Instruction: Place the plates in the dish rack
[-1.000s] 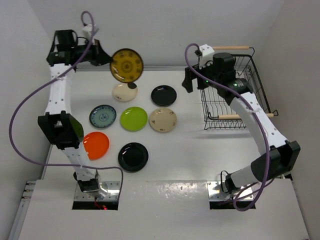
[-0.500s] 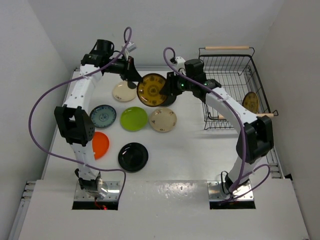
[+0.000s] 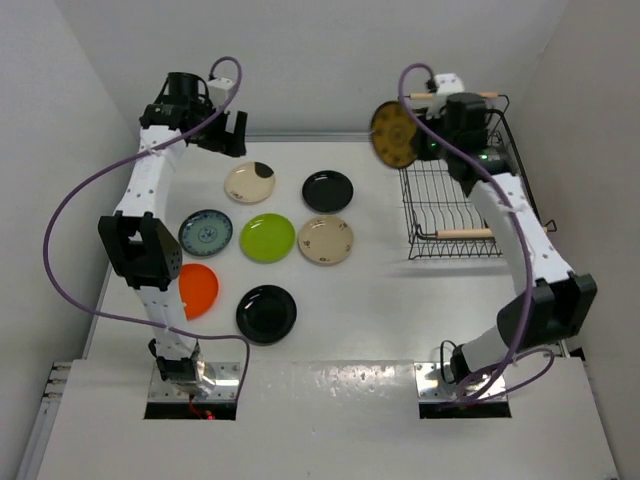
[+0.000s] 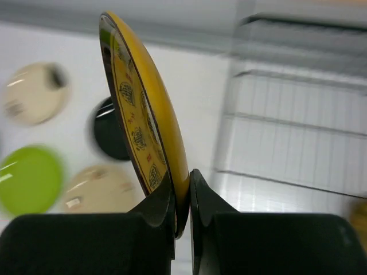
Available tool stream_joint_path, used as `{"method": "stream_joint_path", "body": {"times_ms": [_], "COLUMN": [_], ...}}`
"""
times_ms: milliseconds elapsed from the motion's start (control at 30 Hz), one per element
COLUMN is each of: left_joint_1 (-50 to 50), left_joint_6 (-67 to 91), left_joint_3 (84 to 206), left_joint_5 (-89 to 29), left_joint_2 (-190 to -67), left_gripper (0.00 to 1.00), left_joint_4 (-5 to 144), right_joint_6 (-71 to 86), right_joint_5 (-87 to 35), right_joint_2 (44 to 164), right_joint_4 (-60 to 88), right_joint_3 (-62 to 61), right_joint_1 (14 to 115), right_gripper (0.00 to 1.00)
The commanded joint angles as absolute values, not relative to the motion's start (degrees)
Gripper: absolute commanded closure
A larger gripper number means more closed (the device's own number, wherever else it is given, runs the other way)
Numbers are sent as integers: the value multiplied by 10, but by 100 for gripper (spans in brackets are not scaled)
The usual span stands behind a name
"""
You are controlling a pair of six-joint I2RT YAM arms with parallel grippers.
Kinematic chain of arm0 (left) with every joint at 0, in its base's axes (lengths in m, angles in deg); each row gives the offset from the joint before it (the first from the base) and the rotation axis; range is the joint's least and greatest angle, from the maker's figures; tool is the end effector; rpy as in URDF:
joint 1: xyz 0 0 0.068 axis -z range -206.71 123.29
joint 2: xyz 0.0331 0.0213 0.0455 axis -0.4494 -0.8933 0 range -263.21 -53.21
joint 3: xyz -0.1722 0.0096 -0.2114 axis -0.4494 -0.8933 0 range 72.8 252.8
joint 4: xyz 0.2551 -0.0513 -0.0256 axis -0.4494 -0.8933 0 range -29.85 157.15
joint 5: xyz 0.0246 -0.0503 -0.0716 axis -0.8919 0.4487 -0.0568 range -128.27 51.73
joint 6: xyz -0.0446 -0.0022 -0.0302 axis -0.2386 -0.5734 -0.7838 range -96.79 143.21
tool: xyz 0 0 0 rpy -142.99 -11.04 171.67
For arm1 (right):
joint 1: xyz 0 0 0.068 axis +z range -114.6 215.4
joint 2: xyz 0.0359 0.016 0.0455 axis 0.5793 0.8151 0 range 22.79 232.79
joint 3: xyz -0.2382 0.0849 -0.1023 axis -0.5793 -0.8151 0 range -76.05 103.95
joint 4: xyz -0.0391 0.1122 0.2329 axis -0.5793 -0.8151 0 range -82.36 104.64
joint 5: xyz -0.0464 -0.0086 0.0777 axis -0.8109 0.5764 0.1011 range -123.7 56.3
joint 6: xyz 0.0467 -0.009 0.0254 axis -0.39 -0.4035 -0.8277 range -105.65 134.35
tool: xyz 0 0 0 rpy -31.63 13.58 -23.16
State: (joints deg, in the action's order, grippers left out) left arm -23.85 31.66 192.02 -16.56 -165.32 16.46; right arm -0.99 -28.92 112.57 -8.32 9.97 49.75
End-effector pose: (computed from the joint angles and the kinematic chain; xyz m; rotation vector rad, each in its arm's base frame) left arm 0.4314 -0.0346 0.3741 0.4128 2.2590 -0.3907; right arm 0.3530 0.0933 0.3720 -0.0352 2.0598 0.4082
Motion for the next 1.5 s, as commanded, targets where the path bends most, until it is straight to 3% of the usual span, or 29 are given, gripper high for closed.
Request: {"method": "stream_joint_path", "body": {"times_ms": [0,100,233,400,1167,1200,1300,1467], "left_joint_1": [-270,-283,-288,-288,-314,-315,-315,-315], "left_joint_6": [307,312,323,333,344,344,344,344], "left_joint_3": [1931,1904,1882,1877,1861,1861,1861,1861], "left_joint_5": [-342,-360,-352,-341,-351,-351,-351,-346], "left_joint_2": [-1632,-1632,-1626,-1626,-1637,-1637,-1637,-1637], "left_gripper": [0,0,0,0,0,0,0,0], "left_joint_4": [170,170,170,170,170,170,170,170], "right_joint_6": [139,222,332,359,217,217,220,231], "right_joint_5": [-512,-601,-617,-613,-573,-573,-569,-576], "right_joint_2": [1073,1073,1075,1108,1206,1213,1231,1220], "right_joint_4": [-152,-169,-112,-80,-107,-111,-140,-139], "right_joint_3": [162,149,55,2,-59,-59,-27,-6], "right_joint_1": [440,380,318,290,236,235,237,238], "right_gripper": [100,100,100,100,100,97,67,40]}}
